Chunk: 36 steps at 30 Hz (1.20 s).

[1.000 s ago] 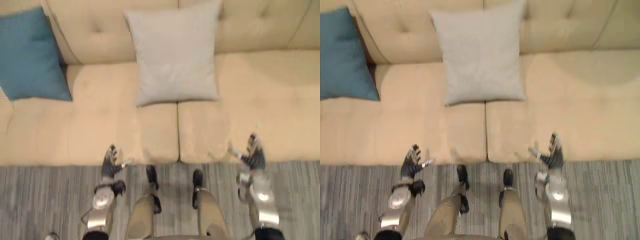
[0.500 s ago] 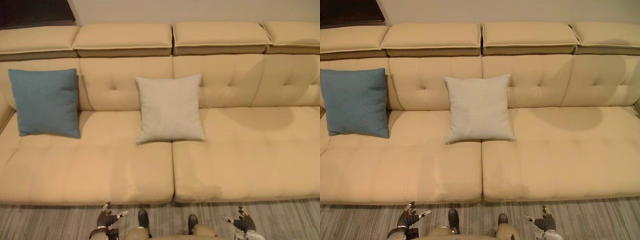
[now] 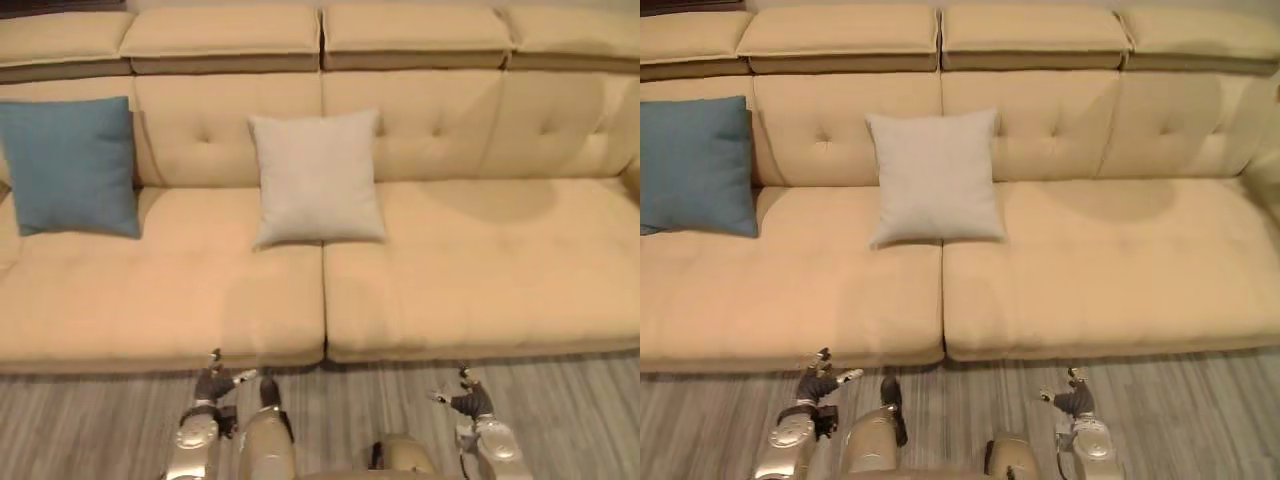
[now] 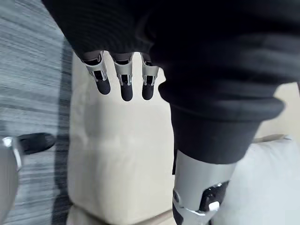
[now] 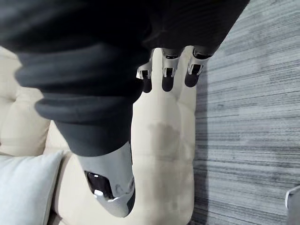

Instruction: Pick up cushions and gather them together orderly.

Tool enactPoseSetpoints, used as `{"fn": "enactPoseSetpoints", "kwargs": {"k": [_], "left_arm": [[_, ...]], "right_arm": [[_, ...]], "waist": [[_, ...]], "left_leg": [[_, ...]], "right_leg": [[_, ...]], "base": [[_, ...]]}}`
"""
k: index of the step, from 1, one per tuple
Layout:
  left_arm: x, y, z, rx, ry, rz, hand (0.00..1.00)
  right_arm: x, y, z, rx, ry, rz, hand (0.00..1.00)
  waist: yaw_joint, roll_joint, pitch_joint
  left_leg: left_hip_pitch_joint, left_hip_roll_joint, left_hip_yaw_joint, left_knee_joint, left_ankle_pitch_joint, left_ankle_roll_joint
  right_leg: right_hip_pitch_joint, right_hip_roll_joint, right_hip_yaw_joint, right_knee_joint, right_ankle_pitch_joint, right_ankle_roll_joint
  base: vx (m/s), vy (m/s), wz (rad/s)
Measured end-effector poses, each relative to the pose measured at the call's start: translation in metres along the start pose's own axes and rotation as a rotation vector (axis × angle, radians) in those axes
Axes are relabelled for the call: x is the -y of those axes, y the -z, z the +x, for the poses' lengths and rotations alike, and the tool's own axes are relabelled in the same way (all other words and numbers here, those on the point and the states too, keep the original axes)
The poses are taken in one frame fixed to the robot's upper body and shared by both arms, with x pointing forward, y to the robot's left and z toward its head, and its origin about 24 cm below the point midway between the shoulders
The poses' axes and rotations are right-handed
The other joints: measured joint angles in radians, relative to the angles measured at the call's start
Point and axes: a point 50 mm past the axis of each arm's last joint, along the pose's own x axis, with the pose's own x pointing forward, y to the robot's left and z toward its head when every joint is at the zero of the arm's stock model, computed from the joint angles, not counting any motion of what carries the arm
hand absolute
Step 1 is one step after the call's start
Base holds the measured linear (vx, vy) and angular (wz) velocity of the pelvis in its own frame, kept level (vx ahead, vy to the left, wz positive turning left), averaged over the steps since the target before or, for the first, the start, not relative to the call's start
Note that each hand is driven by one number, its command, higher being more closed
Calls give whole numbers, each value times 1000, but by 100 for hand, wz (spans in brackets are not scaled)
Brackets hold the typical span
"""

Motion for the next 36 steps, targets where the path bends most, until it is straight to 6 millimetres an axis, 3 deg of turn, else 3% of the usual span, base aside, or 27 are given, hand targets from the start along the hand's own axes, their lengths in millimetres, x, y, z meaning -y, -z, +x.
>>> {"fn": "enactPoseSetpoints", "kwargs": {"k": [1,2,3,5,6,7,10,11,13,18,20,23,24,25,26,27,28,29,31,32,33,34,35,36], "left_arm": [[3,1,0,-5,10,-1,0],[9,1,1,-14,28,-9,0],[10,-2,3,-6,31,-12,0],[10,-3,3,-1,32,-10,0],[10,-3,3,0,31,-9,0],[8,-4,3,1,27,-6,0],[9,0,1,-10,31,-7,0],[9,2,0,-15,30,-7,0],[7,3,-1,-18,24,-3,0],[9,0,-2,1,28,19,0],[14,-4,-3,22,48,43,0],[15,-14,-4,72,46,32,0],[16,-25,-3,112,46,27,0],[16,-26,-2,117,46,27,0],[17,-29,-1,127,44,29,0],[17,-32,0,134,44,29,0],[16,-39,4,155,36,35,0],[15,-40,4,157,32,37,0],[12,-41,5,161,28,48,0],[11,-42,6,164,26,52,0],[10,-43,6,166,26,53,0],[12,-44,6,167,33,54,0],[15,-43,6,164,45,59,0],[17,-43,6,166,53,59,0]], "right_arm": [[1,-2,2,3,4,0,0],[4,0,3,-14,14,-4,0],[5,6,2,-43,25,9,0],[8,15,-2,-75,45,13,0],[8,15,-2,-76,47,13,0],[8,13,-1,-72,46,14,0],[5,5,3,-46,40,23,0],[4,4,4,-44,40,28,0],[-1,7,2,-54,32,38,0],[0,14,-4,-74,40,56,0],[-3,11,-7,-50,46,100,0],[-10,-10,-6,44,30,128,0],[-14,-20,-4,83,18,128,0],[-15,-22,-3,90,13,126,0],[-16,-27,0,102,7,116,0],[-16,-28,1,100,5,113,0],[-19,-28,4,89,-3,105,0],[-18,-26,6,78,-7,93,0],[-17,-27,10,73,-6,73,0],[-14,-29,10,81,-1,66,0],[-13,-30,11,86,3,63,0],[-9,-34,12,98,14,47,0],[-6,-35,12,105,28,30,0],[-3,-35,12,108,35,24,0]], "waist": [[-3,11,6],[-27,31,22],[-34,23,29],[-39,8,32],[-44,8,32],[-51,11,32],[-51,11,32],[-52,11,32],[-52,0,29],[-59,0,20],[-65,0,20],[-85,1,20],[-84,-2,18],[-85,-4,17],[-103,4,22],[-110,4,23],[-118,-1,22],[-125,5,23],[-119,14,26],[-121,15,24],[-123,19,23],[-123,37,23],[-128,53,17],[-136,61,16]], "left_leg": [[-5,2,-5,-31,-3,-7],[-2,10,-16,-75,-44,-44],[-2,5,-3,-31,-46,-47],[10,-18,-16,140,-66,-28],[18,-28,-20,176,-119,-22],[38,-42,-34,236,-207,-16],[97,-59,-68,281,-326,-19],[128,-77,-74,230,-353,-26],[159,-99,-33,173,-339,-25],[177,-125,28,131,-342,-19],[192,-110,78,160,-355,-1],[215,-51,209,262,-420,9],[225,-12,300,287,-441,13],[229,-4,322,289,-443,15],[251,20,408,282,-451,24],[264,22,441,274,-451,24],[313,36,544,280,-452,21],[356,42,607,290,-460,10],[425,50,654,277,-460,9],[458,47,678,274,-464,1],[472,48,683,279,-469,-8],[506,66,697,297,-478,-29],[524,93,696,340,-463,-46],[527,113,686,384,-449,-43]], "right_leg": [[-3,13,-6,-29,-11,-25],[0,16,-34,-59,20,-46],[5,7,-58,-87,50,-75],[13,-4,-77,-121,81,-87],[13,-6,-80,-130,91,-88],[4,-5,-74,-152,120,-82],[-19,-2,-38,-172,164,-65],[-24,-1,-17,-180,178,-53],[-20,-13,13,-230,212,-26],[-22,-22,75,-329,280,4],[-24,-4,132,-342,306,4],[-58,61,261,-343,353,12],[-107,80,196,-359,407,-27],[-113,78,167,-373,410,-49],[-123,41,38,-399,397,-121],[-126,11,-37,-387,386,-138],[-145,-62,-234,-358,357,-181],[-125,-110,-383,-351,345,-201],[-89,-157,-561,-332,353,-216],[-88,-166,-608,-324,373,-197],[-90,-160,-604,-321,387,-177],[-112,-111,-539,-306,392,-149],[-121,-79,-490,-296,378,-149],[-122,-62,-469,-289,372,-147]], "base": [[-341,-223,15],[-311,-118,41],[-328,-123,45],[-218,-94,31],[-197,-45,16],[-196,-12,-1],[-180,98,-32],[-152,143,-45],[-170,144,-44],[-86,117,-45],[19,95,-96],[26,91,-164],[-13,53,-206],[-9,24,-221],[27,15,-139],[74,35,-208],[131,57,-208],[141,8,-218],[137,-144,-233],[93,-181,-232],[176,-200,-218],[258,-157,-203],[333,-177,-192],[279,-103,-133]]}}
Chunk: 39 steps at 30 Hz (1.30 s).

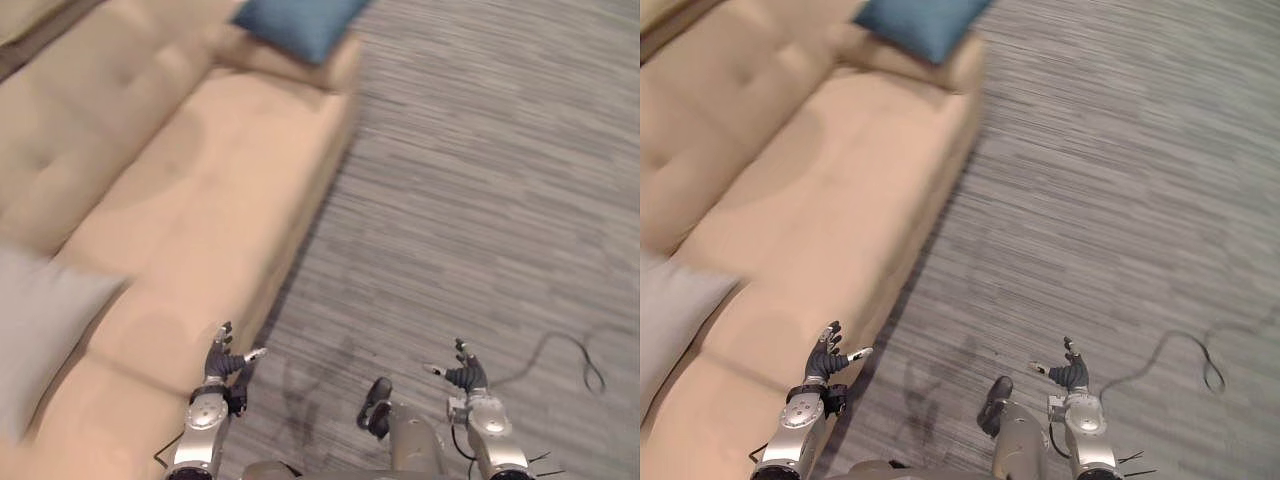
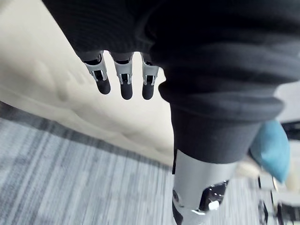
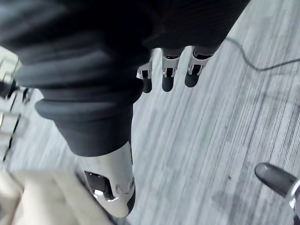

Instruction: Pick up cushions and gather them together orderly.

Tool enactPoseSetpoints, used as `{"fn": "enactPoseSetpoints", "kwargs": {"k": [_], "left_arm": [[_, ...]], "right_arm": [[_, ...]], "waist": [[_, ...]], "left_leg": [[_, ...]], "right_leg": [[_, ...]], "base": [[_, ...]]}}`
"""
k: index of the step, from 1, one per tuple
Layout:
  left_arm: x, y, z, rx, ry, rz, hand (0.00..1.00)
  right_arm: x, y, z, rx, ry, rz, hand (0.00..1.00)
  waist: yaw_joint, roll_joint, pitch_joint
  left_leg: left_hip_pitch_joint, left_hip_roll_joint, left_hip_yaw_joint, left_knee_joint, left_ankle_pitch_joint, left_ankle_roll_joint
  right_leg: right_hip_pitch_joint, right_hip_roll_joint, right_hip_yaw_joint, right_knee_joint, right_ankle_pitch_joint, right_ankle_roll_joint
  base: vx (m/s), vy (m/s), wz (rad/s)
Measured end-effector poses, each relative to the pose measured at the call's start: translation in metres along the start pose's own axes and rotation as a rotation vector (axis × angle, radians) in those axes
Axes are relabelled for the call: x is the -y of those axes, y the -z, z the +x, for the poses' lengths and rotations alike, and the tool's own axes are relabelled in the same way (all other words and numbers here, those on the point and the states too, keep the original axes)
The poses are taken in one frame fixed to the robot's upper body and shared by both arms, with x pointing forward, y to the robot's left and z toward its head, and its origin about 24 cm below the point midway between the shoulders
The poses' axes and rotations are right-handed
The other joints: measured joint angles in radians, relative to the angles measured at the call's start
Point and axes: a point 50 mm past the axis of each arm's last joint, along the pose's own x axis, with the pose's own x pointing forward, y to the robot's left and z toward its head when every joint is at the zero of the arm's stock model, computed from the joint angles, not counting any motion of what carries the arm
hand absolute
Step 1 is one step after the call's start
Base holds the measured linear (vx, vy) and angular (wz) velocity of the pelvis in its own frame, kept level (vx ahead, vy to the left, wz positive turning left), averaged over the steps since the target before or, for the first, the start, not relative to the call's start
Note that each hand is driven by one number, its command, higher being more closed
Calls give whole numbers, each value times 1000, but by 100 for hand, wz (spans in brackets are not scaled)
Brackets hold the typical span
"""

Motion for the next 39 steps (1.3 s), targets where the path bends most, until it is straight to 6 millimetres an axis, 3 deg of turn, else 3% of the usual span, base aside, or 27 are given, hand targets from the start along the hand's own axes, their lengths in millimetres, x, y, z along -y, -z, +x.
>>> {"fn": "enactPoseSetpoints", "kwargs": {"k": [1,2,3,4,6,9,11,12,14,15,16,18,19,20,21,23,25,27,28,29,30,31,32,33,35,36,39], "left_arm": [[6,-2,1,6,17,-4,0],[14,-3,1,8,40,-8,0],[22,-2,0,3,58,-25,0],[28,-1,-1,0,70,-33,0],[31,3,-3,-15,83,-28,0],[26,17,-13,-57,65,-25,0],[25,23,-17,-76,62,-24,0],[23,30,-20,-107,49,-26,0],[18,31,-20,-113,24,-22,0],[19,30,-19,-112,8,-43,0],[19,32,-21,-121,0,-54,0],[21,39,-26,-146,5,-57,0],[22,41,-29,-155,10,-53,0],[20,42,-29,-158,12,-39,0],[19,42,-28,-157,13,-35,0],[20,40,-28,-150,16,-22,0],[19,36,-25,-134,11,-14,0],[19,31,-20,-118,12,-15,0],[21,27,-17,-106,15,-16,0],[20,25,-15,-99,14,-12,0],[18,25,-15,-99,10,-8,0],[17,29,-15,-115,11,2,0],[26,27,-12,-117,25,-19,0],[29,25,-11,-112,28,-26,0],[36,22,-10,-108,35,-48,0],[41,23,-12,-110,47,-61,0],[43,19,-13,-89,51,-69,0]], "right_arm": [[2,0,0,1,6,-8,0],[4,2,-1,-5,9,-16,0],[2,4,-2,-12,5,-16,0],[2,4,-2,-15,12,-17,0],[0,5,-3,-24,18,-14,0],[-6,5,-3,-22,-3,-27,0],[-5,4,-3,-18,5,-36,0],[-7,1,-1,-17,3,-31,0],[-8,-5,2,-2,7,-18,0],[-6,-9,5,9,14,-24,0],[-6,-11,6,15,14,-23,0],[-9,-13,7,23,10,-17,0],[-13,-13,6,20,2,-10,0],[-17,-6,2,0,-7,0,0],[-18,-5,1,-4,-9,2,0],[-18,0,-2,-19,-10,2,0],[-19,-2,-1,-13,-12,3,0],[-17,-6,2,-1,-10,-3,0],[-12,-6,3,0,-2,-15,0],[-10,-4,2,-7,2,-21,0],[-10,-3,2,-9,3,-22,0],[-6,-1,1,-19,13,-30,0],[0,-4,4,-14,28,-38,0],[2,-5,5,-11,31,-37,0],[-1,-9,6,3,20,-41,0],[-7,-12,5,17,7,-31,0],[-9,-24,7,72,7,-5,0]], "waist": [[-7,7,0],[-7,14,3],[0,20,6],[6,19,9],[30,4,18],[66,14,26],[90,34,27],[122,53,29],[132,16,19],[135,3,19],[137,-3,16],[138,-15,13],[133,-23,13],[124,-39,18],[122,-42,18],[105,-39,19],[97,-34,22],[76,-14,34],[65,-1,42],[59,-14,39],[55,-27,37],[46,-28,30],[43,14,31],[38,20,31],[34,25,42],[55,29,50],[90,-6,57]], "left_leg": [[-1,30,-24,77,35,45],[-31,73,-113,224,145,186],[-107,68,-295,360,172,160],[-182,17,-433,436,98,113],[-298,-88,-613,461,18,98],[-484,-225,-804,231,1,95],[-526,-269,-863,-13,43,27],[-501,-279,-865,-128,157,48],[-503,-324,-833,-134,118,70],[-510,-350,-827,-104,86,122],[-508,-362,-823,-91,71,141],[-459,-386,-788,-75,28,167],[-403,-409,-786,-88,2,176],[-327,-432,-798,-107,-15,188],[-299,-437,-805,-117,-22,190],[-149,-438,-820,-216,-25,191],[-82,-424,-825,-267,-29,184],[-23,-389,-833,-298,-42,162],[15,-362,-838,-312,-50,141],[57,-356,-846,-325,-58,103],[72,-360,-852,-325,-66,88],[110,-347,-890,-299,-95,42],[87,-305,-908,-211,-80,18],[61,-294,-912,-141,-53,-4],[-81,-247,-905,196,208,-10],[-187,-163,-840,442,190,31],[-374,-161,-729,442,65,79]], "right_leg": [[2,23,33,13,-15,3],[30,56,91,11,-35,0],[70,70,151,-2,-54,-8],[97,75,197,-11,-68,-7],[150,74,272,-19,-95,5],[231,63,372,-43,-135,63],[246,65,408,-46,-162,99],[275,76,463,-52,-181,127],[291,30,486,-99,-184,136],[296,4,492,-95,-188,164],[297,-9,498,-82,-195,177],[262,-47,520,97,-218,242],[191,-69,544,314,-190,347],[102,-80,558,567,-156,349],[80,-86,548,633,-161,343],[-16,-105,416,682,-230,211],[-88,-105,336,575,-257,162],[-139,-61,311,357,-230,153],[-153,-15,327,165,-144,152],[-144,21,379,-61,-6,159],[-138,24,397,-126,44,161],[-136,29,436,-109,216,129],[-167,46,409,26,160,103],[-166,45,394,62,123,101],[-84,36,356,105,20,82],[34,46,337,61,-12,66],[235,15,306,-96,-41,77]], "base": [[321,-116,-126],[475,-110,-158],[458,-70,-166],[406,40,-150],[357,134,-115],[327,198,-94],[393,322,-86],[469,306,-71],[543,300,-18],[463,255,16],[565,322,7],[399,211,4],[502,212,15],[614,220,23],[535,77,40],[538,24,15],[571,-28,-1],[585,-94,15],[616,-160,25],[750,-203,27],[688,-215,45],[677,-227,47],[675,-224,52],[654,-214,51],[592,-201,48],[611,-190,22],[612,-121,28]]}}
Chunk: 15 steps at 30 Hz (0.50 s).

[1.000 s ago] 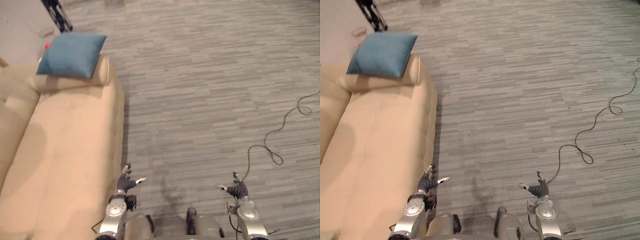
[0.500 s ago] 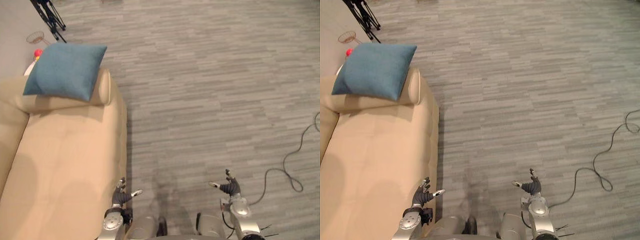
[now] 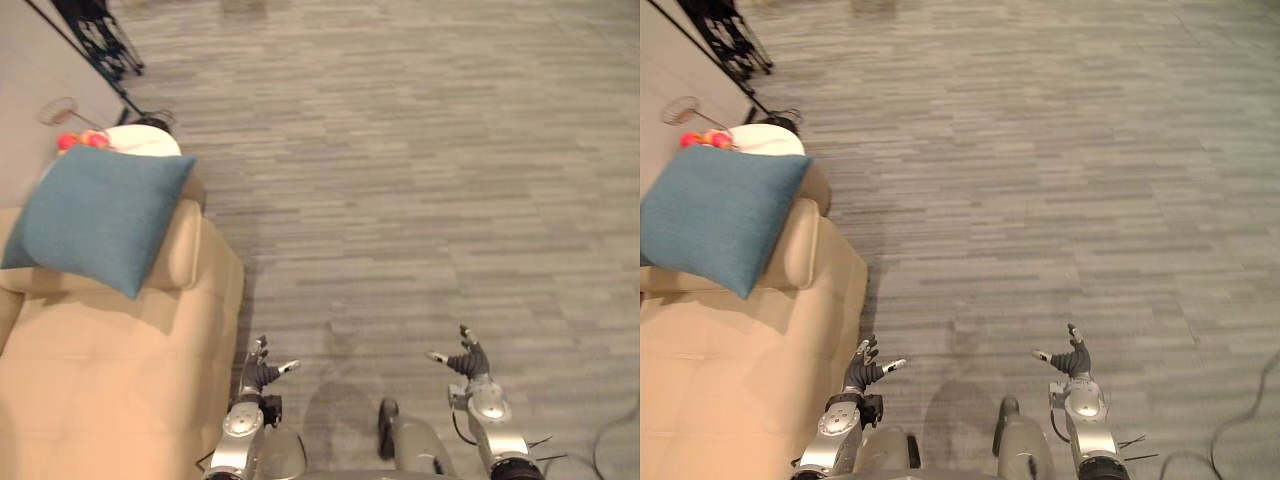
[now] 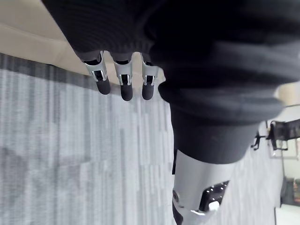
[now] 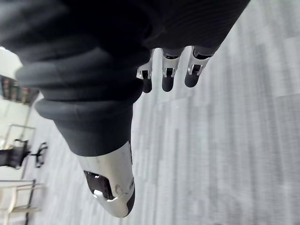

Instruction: Pick up cushions and gather them together orderly.

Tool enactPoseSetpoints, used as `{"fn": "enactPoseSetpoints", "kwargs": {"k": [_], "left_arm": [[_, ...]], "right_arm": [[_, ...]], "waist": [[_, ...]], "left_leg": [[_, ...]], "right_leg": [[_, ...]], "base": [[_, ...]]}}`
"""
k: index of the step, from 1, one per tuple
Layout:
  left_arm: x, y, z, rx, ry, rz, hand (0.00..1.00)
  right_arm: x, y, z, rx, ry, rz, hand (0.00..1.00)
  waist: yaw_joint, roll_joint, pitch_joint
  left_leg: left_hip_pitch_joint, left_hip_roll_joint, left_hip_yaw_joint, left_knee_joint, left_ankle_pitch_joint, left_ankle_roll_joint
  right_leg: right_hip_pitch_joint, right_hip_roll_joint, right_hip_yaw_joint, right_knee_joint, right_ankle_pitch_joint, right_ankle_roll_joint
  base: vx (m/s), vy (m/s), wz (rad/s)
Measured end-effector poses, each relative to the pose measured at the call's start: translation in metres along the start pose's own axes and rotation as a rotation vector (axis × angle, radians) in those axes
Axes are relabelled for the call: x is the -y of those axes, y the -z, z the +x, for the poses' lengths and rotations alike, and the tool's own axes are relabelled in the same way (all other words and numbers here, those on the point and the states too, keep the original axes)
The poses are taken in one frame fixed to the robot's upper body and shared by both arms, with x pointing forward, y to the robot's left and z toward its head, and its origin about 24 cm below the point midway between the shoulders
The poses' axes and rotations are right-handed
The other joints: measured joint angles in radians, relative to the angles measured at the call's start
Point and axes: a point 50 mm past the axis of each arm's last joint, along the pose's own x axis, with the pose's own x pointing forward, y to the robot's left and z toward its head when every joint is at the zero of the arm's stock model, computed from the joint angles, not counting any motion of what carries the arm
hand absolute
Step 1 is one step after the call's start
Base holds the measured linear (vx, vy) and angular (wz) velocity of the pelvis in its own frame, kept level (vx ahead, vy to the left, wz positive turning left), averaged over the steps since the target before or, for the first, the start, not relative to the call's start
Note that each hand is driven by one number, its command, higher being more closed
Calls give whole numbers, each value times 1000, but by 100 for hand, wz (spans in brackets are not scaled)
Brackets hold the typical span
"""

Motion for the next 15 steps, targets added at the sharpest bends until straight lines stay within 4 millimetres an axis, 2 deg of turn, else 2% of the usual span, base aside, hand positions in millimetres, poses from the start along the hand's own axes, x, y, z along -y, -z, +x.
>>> {"fn": "enactPoseSetpoints", "kwargs": {"k": [1,3,4,5,6,7,8,9,10,11,12,13,14,15], "left_arm": [[-1,-1,0,6,-2,0,0],[-2,-1,-2,13,-7,-3,0],[-3,2,-4,5,-11,-3,0],[-5,8,-7,-13,-15,-4,0],[-7,11,-9,-27,-21,0,0],[-13,14,-10,-38,-39,3,0],[-14,13,-9,-34,-50,-13,0],[-14,13,-10,-37,-58,-24,0],[-14,17,-12,-51,-63,-33,0],[-15,23,-15,-70,-66,-32,0],[-16,24,-15,-76,-67,-27,0],[-19,23,-14,-75,-70,-16,0],[-21,24,-14,-80,-73,-9,0],[-21,25,-15,-83,-71,-6,0]], "right_arm": [[1,-2,1,8,1,-2,0],[7,-1,5,-1,14,-21,0],[12,1,7,-17,21,-34,0],[16,9,5,-48,35,-34,0],[17,13,5,-68,43,-29,0],[13,18,3,-94,34,-21,0],[14,18,3,-93,36,-22,0],[14,17,4,-92,36,-23,0],[14,20,4,-102,38,-26,0],[15,28,1,-132,38,-30,0],[14,30,-1,-141,35,-32,0],[12,36,-4,-159,30,-30,0],[10,41,-7,-179,24,-32,0],[10,44,-9,-185,21,-34,0]], "waist": [[4,2,-1],[21,20,-3],[22,36,-3],[25,59,-8],[34,60,-8],[46,24,-18],[47,10,-20],[49,7,-19],[45,5,-20],[41,5,-20],[38,0,-20],[32,-12,-22],[14,-13,-25],[13,-11,-25]], "left_leg": [[-29,-9,13,-51,-6,9],[-116,-47,59,-290,-3,6],[-125,-69,95,-459,26,-25],[-113,-82,154,-661,128,-25],[-99,-89,166,-668,211,66],[-86,-130,181,-668,180,97],[-95,-152,165,-634,143,141],[-97,-160,162,-611,122,167],[-81,-177,150,-569,71,191],[-32,-199,116,-566,24,176],[1,-221,92,-578,7,177],[51,-259,39,-601,-6,181],[122,-288,-24,-638,-6,182],[149,-293,-43,-649,-6,182]], "right_leg": [[25,-6,-6,-23,-3,5],[97,-17,-32,-77,-26,38],[148,-18,-57,-98,-43,62],[203,-6,-82,-117,-70,88],[222,-1,-80,-123,-85,101],[247,-38,-84,-125,-92,107],[247,-59,-91,-99,-90,110],[246,-71,-92,-68,-87,123],[234,-99,-84,55,-88,154],[175,-138,-62,285,-55,237],[115,-164,-28,455,-17,270],[29,-175,25,683,-22,253],[-38,-168,38,805,-81,200],[-55,-164,29,803,-98,178]], "base": [[476,9,36],[441,68,31],[528,141,41],[549,164,34],[585,175,35],[711,226,41],[590,185,53],[560,210,64],[555,250,69],[648,283,84],[635,243,109],[519,98,155],[529,69,154],[513,32,140]]}}
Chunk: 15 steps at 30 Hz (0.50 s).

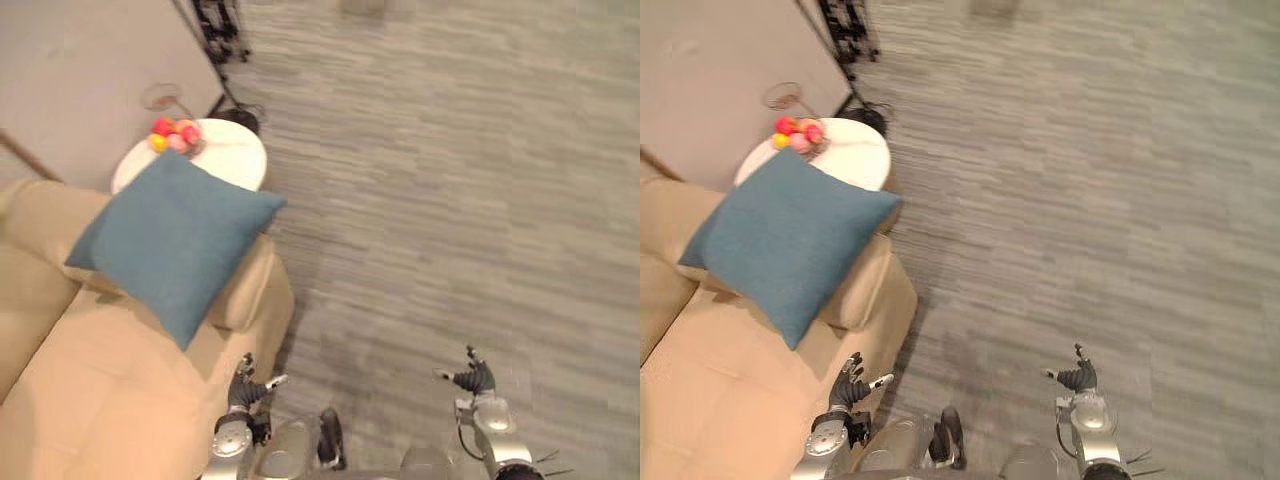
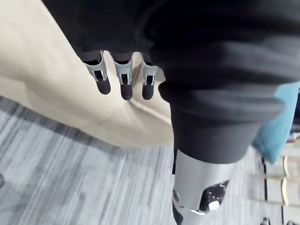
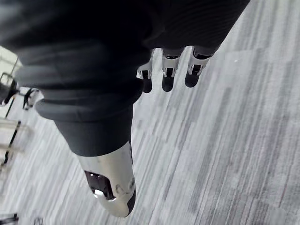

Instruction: Pick up cushions and gather them together orderly.

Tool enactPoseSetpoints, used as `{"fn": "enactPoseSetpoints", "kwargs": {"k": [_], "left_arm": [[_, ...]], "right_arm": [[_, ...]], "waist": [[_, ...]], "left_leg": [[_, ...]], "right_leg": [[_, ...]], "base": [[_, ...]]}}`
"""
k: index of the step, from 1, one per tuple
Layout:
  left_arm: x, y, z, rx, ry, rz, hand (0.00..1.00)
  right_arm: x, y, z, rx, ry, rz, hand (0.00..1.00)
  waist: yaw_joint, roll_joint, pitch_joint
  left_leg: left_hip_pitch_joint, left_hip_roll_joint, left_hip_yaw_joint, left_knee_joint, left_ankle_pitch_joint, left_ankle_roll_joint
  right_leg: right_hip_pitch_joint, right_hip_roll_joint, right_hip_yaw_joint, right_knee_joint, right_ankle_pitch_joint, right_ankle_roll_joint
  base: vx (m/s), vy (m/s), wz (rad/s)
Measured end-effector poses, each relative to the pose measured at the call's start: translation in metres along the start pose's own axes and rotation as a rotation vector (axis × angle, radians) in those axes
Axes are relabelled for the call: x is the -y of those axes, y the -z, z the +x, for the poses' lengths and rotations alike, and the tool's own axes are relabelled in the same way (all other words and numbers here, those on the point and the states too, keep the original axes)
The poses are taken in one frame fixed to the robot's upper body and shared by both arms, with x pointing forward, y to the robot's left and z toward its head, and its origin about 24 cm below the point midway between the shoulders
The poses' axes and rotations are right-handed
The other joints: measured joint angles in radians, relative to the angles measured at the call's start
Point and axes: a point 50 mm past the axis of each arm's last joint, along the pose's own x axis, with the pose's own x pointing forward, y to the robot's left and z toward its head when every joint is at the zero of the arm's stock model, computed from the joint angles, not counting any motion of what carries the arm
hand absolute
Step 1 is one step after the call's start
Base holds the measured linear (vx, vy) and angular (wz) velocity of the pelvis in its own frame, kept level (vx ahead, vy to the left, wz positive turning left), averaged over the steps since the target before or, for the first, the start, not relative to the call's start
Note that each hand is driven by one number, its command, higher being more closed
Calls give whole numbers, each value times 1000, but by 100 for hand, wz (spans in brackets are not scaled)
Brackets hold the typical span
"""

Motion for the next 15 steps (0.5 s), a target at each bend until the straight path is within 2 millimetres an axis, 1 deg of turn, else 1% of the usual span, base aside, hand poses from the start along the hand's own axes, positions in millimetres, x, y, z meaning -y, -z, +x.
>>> {"fn": "enactPoseSetpoints", "kwargs": {"k": [1,2,3,4,5,6,7,8,9,10,11,12,13,14,15], "left_arm": [[1,0,0,0,3,2,0],[0,-1,1,4,2,4,0],[0,-2,1,8,3,4,0],[1,-6,3,20,6,2,0],[4,-10,5,32,11,0,0],[6,-13,6,40,18,-2,0],[8,-15,7,47,22,-1,0],[8,-17,8,56,25,3,0],[13,-19,10,55,32,-7,0],[17,-18,8,53,38,-22,0],[19,-17,6,54,42,-29,0],[20,-16,5,51,45,-35,0],[22,-16,5,50,47,-40,0],[23,-19,5,60,50,-45,0],[23,-21,5,69,51,-47,0]], "right_arm": [[-2,3,-2,-6,-5,0,0],[-4,1,-4,5,-7,9,0],[-4,1,-6,14,-7,17,0],[-5,-1,-8,32,-7,26,0],[-5,-3,-10,43,-5,33,0],[-4,0,-12,37,1,39,0],[-3,4,-14,26,4,40,0],[-4,12,-18,3,6,46,0],[-4,16,-22,-7,7,54,0],[-1,17,-23,-9,18,59,0],[0,9,-21,21,27,72,0],[-2,-2,-20,63,29,95,0],[-4,-4,-21,72,26,109,0],[-6,-2,-23,67,27,123,0],[-7,-2,-23,64,27,130,0]], "waist": [[7,-2,-1],[5,-2,-1],[-3,2,-5],[-13,1,-9],[-21,-1,-8],[-23,-5,-10],[-24,-14,-11],[-24,-41,-22],[-31,-31,-27],[-17,-12,-34],[-7,-6,-39],[-15,-3,-38],[-24,-3,-37],[-22,0,-38],[-21,-1,-38]], "left_leg": [[47,-11,-46,-16,0,0],[76,-16,-87,-24,0,0],[90,-17,-147,-21,0,0],[94,-17,-188,-11,-2,-4],[104,-17,-222,-5,-8,-14],[114,-18,-280,14,-29,-49],[117,-22,-313,31,-47,-76],[110,-35,-350,64,-76,-118],[116,-26,-376,106,-127,-140],[115,8,-375,120,-138,-151],[106,30,-364,136,-137,-156],[88,60,-329,174,-129,-171],[73,85,-296,205,-121,-184],[45,134,-215,274,-102,-217],[23,169,-157,320,-91,-237]], "right_leg": [[-43,23,-3,-39,-34,-29],[-77,45,7,-90,-54,-62],[-115,77,34,-203,-71,-76],[-141,116,67,-313,-76,-66],[-159,147,122,-406,-70,-57],[-171,175,195,-511,-49,-43],[-170,181,228,-576,-17,-41],[-162,171,267,-654,47,-39],[-154,163,235,-598,117,-76],[-147,173,209,-573,92,-96],[-146,172,174,-538,55,-112],[-128,162,119,-522,19,-128],[-104,158,77,-527,7,-140],[-65,155,29,-537,-5,-158],[-39,156,1,-549,-11,-166]], "base": [[381,6,104],[446,-41,140],[421,-105,159],[412,-123,175],[496,-197,190],[417,-198,184],[492,-298,208],[405,-330,214],[402,-333,188],[361,-324,133],[295,-292,98],[264,-292,111],[234,-268,133],[164,-194,113],[182,-246,131]]}}
